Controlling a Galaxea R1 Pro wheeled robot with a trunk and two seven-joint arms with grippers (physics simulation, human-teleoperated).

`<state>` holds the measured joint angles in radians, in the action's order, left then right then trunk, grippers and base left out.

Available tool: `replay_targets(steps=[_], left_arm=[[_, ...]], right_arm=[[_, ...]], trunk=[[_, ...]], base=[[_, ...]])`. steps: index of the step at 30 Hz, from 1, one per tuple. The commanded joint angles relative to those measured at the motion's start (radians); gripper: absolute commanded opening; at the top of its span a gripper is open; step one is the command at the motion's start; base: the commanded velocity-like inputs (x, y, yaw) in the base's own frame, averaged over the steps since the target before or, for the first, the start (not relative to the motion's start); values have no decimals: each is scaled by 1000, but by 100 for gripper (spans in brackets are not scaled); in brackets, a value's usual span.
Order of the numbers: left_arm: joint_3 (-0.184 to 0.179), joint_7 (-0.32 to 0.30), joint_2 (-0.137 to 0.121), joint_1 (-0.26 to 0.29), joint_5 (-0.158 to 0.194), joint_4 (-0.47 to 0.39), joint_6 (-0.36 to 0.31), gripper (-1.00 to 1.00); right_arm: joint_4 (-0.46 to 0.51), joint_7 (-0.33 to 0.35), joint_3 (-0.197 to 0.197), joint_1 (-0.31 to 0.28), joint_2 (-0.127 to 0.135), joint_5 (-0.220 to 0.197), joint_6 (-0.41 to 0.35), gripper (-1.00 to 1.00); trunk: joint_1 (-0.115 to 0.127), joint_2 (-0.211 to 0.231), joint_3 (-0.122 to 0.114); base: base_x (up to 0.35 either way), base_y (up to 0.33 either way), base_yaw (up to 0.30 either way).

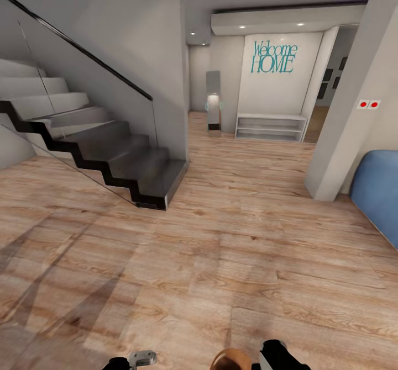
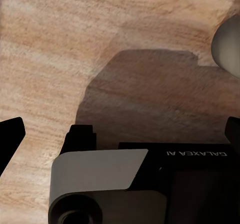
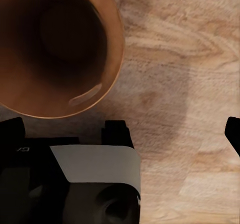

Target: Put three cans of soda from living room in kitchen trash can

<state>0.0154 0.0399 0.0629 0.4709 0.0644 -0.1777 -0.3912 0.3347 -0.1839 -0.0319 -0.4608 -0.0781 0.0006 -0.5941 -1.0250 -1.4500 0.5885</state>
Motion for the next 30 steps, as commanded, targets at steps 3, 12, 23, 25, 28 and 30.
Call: replay_targets(steps=[3,12,23,25,28,30], left_arm=[[1,0,0,0,0,0,0,100],[3,1,1,0,0,0,-2,100],[5,1,3,0,1,0,-6,100],[5,1,3,0,1,0,-7,100],[5,0,4,0,1,0,-7,100],[5,0,4,0,2,0,-7,100]], right_arm=[[1,0,0,0,-6,1,2,100],[3,1,-2,-2,-29,7,3,100],[1,1,-3,-5,-31,9,4,100],[1,1,-4,-5,-31,9,5,100],[1,1,-4,-6,-31,9,5,100],[1,1,-5,-6,-31,10,10,100]], trunk=[[0,0,0],[0,0,0],[0,0,0],[0,0,0],[-12,-21,9],[-19,-35,16]], base=[[0,0,0],[0,0,0],[0,0,0],[0,0,0],[0,0,0],[0,0,0]])
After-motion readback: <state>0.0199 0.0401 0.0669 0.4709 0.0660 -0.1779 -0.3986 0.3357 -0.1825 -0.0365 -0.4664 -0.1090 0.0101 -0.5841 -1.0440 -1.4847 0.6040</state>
